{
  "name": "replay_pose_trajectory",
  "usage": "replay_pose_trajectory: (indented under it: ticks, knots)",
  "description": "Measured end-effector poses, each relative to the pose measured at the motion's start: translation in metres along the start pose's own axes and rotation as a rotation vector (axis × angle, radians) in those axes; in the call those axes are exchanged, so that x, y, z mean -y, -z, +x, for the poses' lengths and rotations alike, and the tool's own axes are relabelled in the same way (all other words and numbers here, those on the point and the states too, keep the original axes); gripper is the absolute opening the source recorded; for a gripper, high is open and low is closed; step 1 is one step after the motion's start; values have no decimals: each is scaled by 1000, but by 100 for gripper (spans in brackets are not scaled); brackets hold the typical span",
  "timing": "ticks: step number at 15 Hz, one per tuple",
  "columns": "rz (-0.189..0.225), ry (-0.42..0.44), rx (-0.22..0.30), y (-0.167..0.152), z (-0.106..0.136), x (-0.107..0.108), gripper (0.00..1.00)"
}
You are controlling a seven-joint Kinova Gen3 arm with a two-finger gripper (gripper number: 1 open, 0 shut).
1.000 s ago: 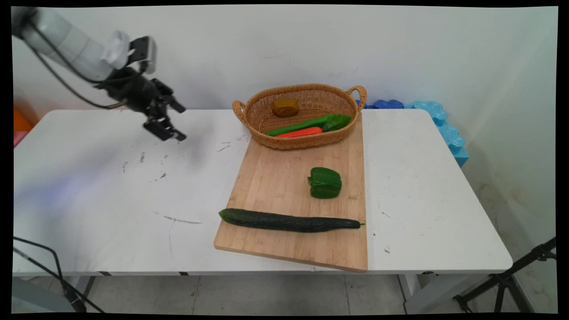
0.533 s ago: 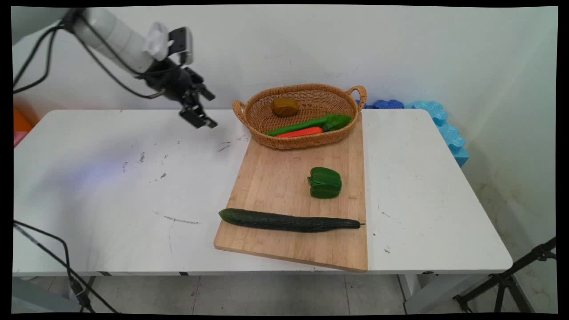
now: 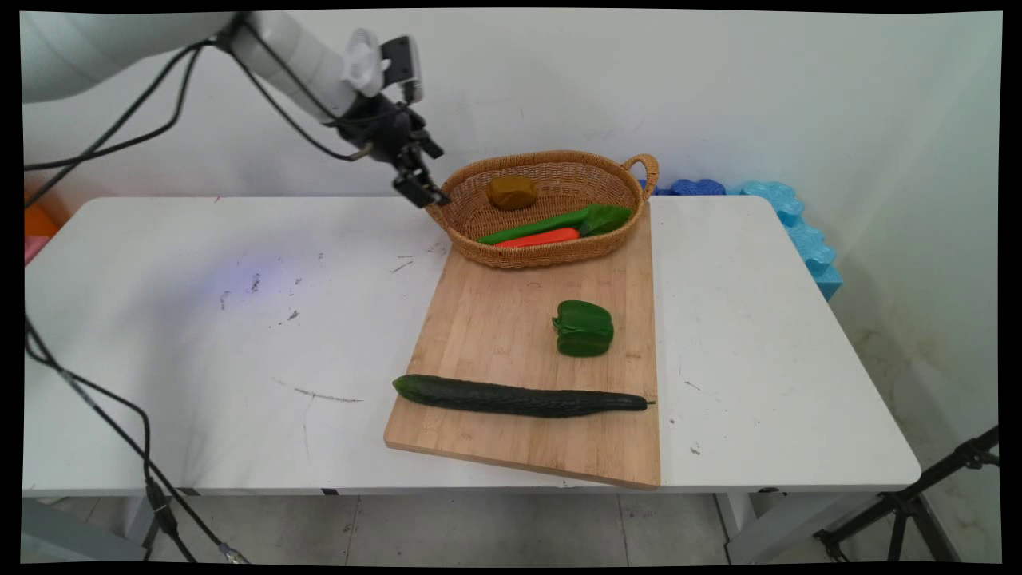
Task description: Pick up the potato from the vegetable basket
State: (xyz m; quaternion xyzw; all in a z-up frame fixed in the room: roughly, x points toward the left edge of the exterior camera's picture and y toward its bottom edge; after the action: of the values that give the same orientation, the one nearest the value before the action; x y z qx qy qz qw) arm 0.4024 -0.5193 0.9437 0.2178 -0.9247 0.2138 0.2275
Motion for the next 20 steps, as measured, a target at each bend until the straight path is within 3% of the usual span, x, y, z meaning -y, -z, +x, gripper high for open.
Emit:
replay_pose_trajectory:
  ticks: [8,20]
  knots:
    - [60,-23,9,-74,43,25,100]
    - [89,-50,48,-148,47,45,100]
